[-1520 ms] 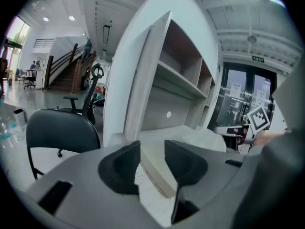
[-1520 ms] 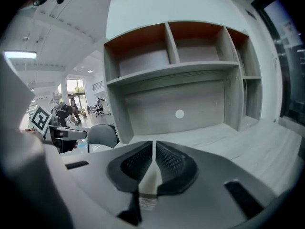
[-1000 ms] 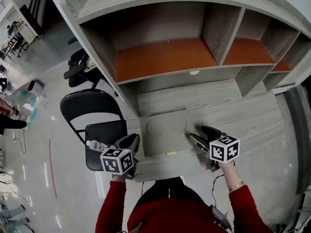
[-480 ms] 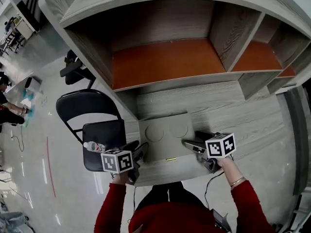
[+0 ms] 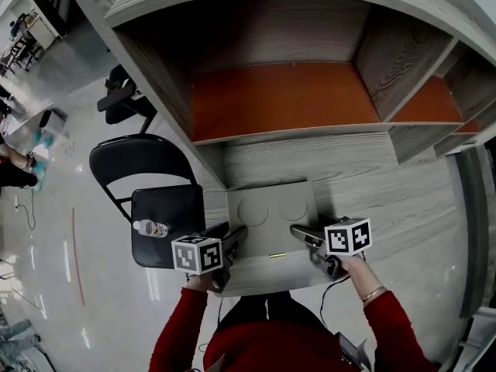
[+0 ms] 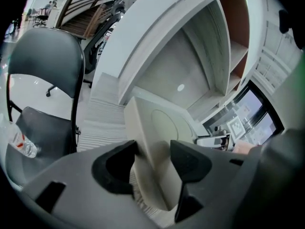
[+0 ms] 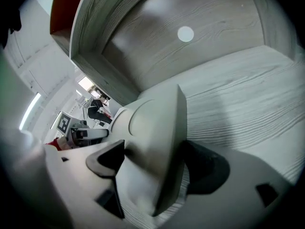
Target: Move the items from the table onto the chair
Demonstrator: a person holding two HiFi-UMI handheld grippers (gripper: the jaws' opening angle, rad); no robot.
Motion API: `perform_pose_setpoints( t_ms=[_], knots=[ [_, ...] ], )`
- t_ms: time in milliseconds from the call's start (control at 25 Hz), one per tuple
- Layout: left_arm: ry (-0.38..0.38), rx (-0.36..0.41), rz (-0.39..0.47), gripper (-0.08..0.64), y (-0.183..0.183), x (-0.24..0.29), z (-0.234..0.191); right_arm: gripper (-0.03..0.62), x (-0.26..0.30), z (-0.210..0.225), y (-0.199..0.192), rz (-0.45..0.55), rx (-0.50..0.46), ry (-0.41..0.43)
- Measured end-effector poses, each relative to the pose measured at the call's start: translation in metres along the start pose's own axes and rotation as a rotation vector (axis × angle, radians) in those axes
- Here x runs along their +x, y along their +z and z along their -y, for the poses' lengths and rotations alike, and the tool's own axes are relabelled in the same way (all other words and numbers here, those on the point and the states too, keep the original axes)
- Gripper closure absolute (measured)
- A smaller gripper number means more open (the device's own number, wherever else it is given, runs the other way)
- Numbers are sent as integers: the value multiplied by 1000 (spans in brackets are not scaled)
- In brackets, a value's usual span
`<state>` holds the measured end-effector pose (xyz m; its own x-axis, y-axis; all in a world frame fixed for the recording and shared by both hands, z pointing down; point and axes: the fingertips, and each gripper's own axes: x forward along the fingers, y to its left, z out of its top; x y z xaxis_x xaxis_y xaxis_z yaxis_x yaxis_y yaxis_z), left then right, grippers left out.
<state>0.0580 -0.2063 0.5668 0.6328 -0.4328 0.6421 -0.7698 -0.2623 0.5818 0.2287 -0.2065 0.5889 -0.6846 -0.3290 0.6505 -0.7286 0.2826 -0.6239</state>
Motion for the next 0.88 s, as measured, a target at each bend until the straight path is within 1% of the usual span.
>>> perform_pose_setpoints(
  t_ms=[80, 200, 440, 560, 640, 800, 880],
  knots=[
    [-1, -7, 24, 327, 0, -2, 0, 199, -1, 0, 0, 6, 2, -8],
    [31, 12, 43, 336, 0, -5, 1, 199, -2, -2, -3, 8, 21, -27],
    [44, 21, 41, 348, -7, -12, 4, 201, -7, -6, -15, 23, 56, -47],
    [46, 1, 71, 350, -6, -19, 7, 201, -12, -11, -11, 67, 70, -37],
    [48, -11, 83, 350, -5, -23, 9, 201, -15, -14, -6, 93, 67, -38],
    [48, -9, 74, 350, -8, -26, 9, 204, -17, -18, -6, 82, 32, -51],
    [40, -12, 94, 350, -5, -29, 12, 206, -22, -21, -3, 107, 35, -48]
  ],
)
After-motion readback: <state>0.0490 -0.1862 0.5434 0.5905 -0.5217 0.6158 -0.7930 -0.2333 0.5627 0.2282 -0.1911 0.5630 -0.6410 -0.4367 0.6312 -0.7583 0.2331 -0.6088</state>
